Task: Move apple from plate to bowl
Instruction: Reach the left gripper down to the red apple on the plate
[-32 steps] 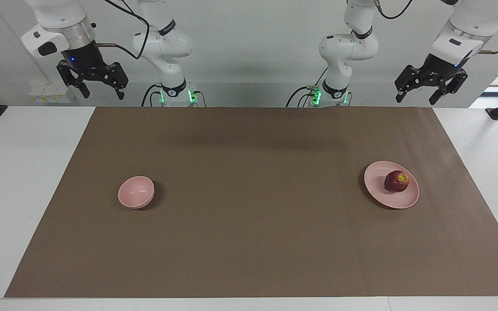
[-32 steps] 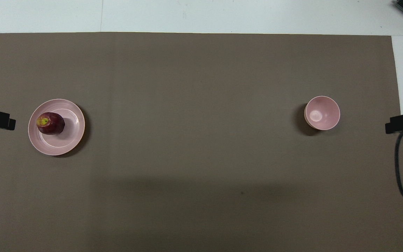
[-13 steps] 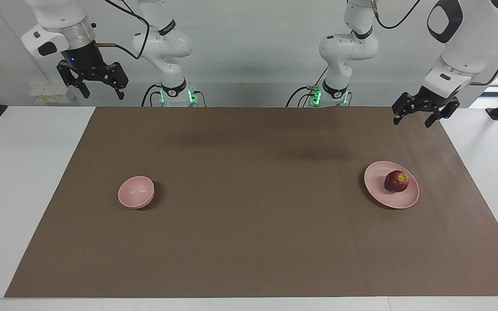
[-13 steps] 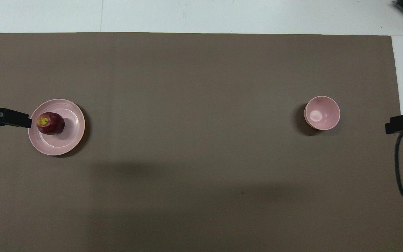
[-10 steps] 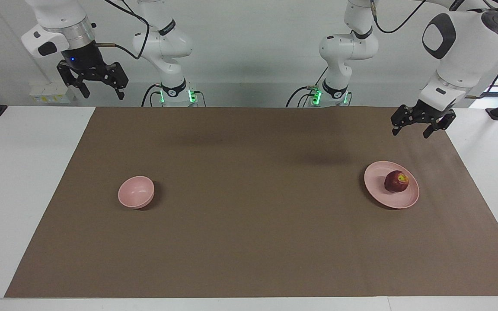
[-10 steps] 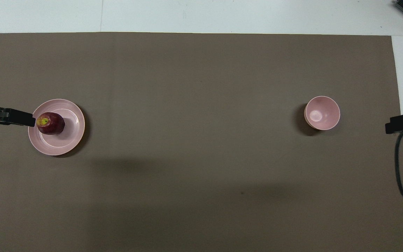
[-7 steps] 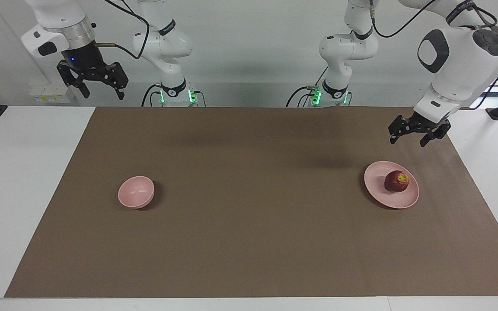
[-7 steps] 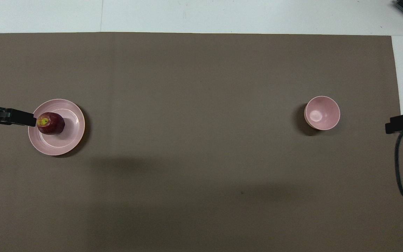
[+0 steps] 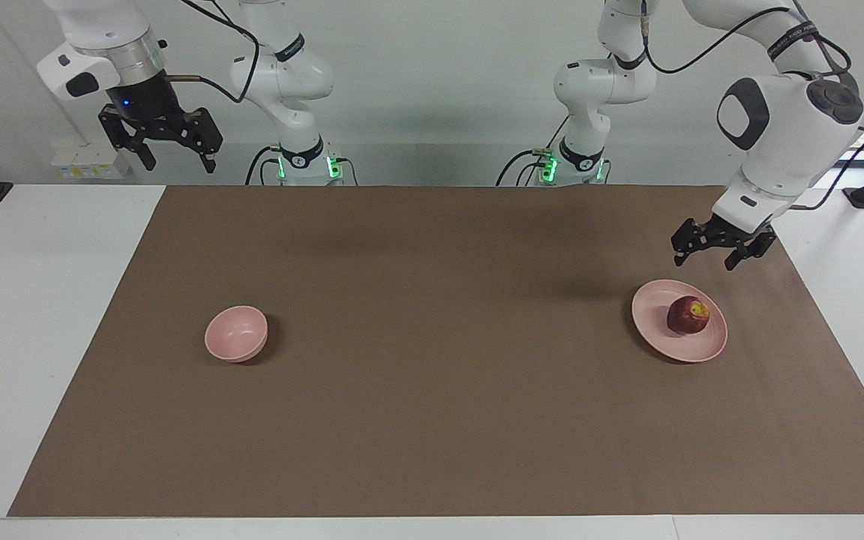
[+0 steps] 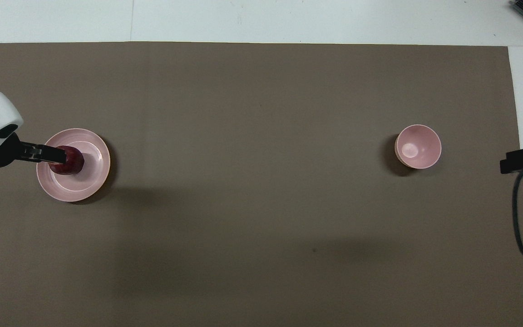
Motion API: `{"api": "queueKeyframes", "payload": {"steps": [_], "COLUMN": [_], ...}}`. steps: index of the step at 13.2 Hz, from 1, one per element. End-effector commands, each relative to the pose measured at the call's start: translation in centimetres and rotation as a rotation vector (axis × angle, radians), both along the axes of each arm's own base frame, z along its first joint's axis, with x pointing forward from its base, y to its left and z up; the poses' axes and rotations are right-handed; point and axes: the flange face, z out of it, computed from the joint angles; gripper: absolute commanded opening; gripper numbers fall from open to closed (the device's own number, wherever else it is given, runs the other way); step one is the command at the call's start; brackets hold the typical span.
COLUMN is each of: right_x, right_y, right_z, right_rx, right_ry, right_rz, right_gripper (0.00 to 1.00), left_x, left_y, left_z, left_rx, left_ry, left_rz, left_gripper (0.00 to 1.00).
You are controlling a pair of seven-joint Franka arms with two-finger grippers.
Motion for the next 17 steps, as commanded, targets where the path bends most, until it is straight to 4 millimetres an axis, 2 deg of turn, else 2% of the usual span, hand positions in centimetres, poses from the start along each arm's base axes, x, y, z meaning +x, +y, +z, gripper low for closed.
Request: {"api": "queueKeyframes", "payload": {"steps": [1,3,5,8,9,12,13,14,15,16,17], "right_x": [-0.6,-0.6,-0.6,-0.6,-0.6,-0.6,-0.6,-0.6,-0.6,-0.6,-0.6], "right_y": [-0.1,-0.1,-0.1,-0.1,-0.1,-0.1,-0.1,-0.1,-0.1,-0.1,-0.1], "right_z": [0.1,0.1,0.1,0.1,0.1,0.2,0.1,0.1,0.1,0.2,0.2], "right_rx": [0.018,0.018,0.018,0.018,0.018,0.018,0.018,0.018,0.018,0.018,0.018], "right_ry": [-0.002,-0.002,-0.002,-0.002,-0.002,-0.003,-0.002,-0.002,-0.002,-0.003,-0.003], "right_rz": [0.015,0.015,0.015,0.014,0.014,0.015,0.015,0.015,0.015,0.015,0.015], "right_gripper": [1.0,1.0,1.0,1.0,1.0,1.0,1.0,1.0,1.0,1.0,1.0], "left_x": [0.4,0.8,1.4,1.4,1.6,1.4,1.1,0.8,0.6,0.9,1.2], "left_y": [1.4,1.5,2.7,3.3,3.4,3.3,3.3,3.1,2.9,2.3,2.6], "left_z": [-3.1,-5.4,-7.5,-9.4,-10.6,-11.4,-11.8,-12.0,-12.0,-11.8,-11.2], "left_rx": [0.013,0.013,0.016,0.019,0.019,0.017,0.016,0.014,0.011,0.01,0.007], "left_ry": [0.003,0.008,-0.003,-0.027,-0.023,-0.014,-0.003,0.006,0.015,0.026,0.033], "left_rz": [-0.01,-0.013,-0.014,-0.011,-0.009,0.004,0.0,0.007,0.021,0.021,0.023], "left_gripper": [1.0,1.0,1.0,1.0,1.0,1.0,0.95,0.43,0.0,0.0,0.0]}}
